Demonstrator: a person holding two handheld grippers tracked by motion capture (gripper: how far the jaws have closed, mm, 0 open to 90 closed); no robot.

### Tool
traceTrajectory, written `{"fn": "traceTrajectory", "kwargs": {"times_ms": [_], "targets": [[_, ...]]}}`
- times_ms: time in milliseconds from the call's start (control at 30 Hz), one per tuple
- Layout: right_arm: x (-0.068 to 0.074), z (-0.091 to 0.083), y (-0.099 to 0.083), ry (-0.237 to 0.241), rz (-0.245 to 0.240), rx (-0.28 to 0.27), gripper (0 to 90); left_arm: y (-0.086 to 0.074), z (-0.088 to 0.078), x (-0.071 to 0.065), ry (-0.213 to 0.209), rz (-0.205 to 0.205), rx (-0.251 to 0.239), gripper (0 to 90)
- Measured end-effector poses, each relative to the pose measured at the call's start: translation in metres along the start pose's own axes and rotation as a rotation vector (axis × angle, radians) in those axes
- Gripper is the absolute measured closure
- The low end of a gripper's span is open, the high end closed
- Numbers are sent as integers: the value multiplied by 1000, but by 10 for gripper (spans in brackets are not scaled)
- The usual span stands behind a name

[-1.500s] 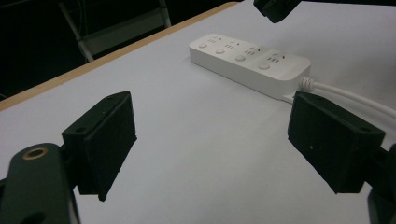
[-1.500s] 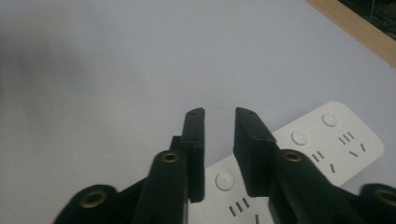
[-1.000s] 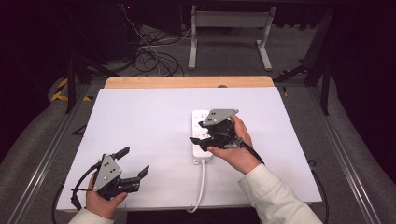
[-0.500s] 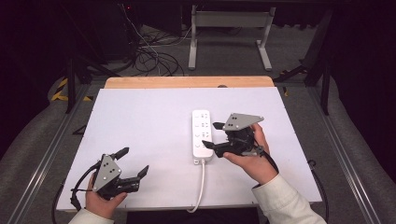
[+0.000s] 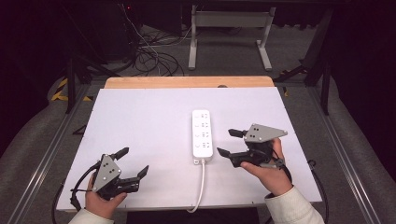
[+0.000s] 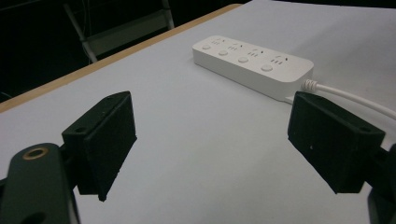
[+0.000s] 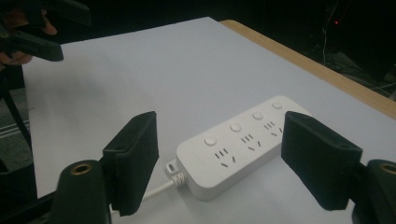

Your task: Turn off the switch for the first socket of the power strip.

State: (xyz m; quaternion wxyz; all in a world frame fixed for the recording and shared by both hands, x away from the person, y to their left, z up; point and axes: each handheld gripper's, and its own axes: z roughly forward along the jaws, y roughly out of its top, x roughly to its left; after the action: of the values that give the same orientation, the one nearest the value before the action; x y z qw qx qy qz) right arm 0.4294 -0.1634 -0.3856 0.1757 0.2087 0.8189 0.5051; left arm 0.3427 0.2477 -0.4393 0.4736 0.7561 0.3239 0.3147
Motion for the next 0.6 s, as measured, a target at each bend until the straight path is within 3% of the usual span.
{"fn": "traceTrajectory", "kwargs": {"times_ms": [600], "targets": [[-19,-21,-71,-16,103,-26,201,0,-1,-2,-11,22,10,152]]}}
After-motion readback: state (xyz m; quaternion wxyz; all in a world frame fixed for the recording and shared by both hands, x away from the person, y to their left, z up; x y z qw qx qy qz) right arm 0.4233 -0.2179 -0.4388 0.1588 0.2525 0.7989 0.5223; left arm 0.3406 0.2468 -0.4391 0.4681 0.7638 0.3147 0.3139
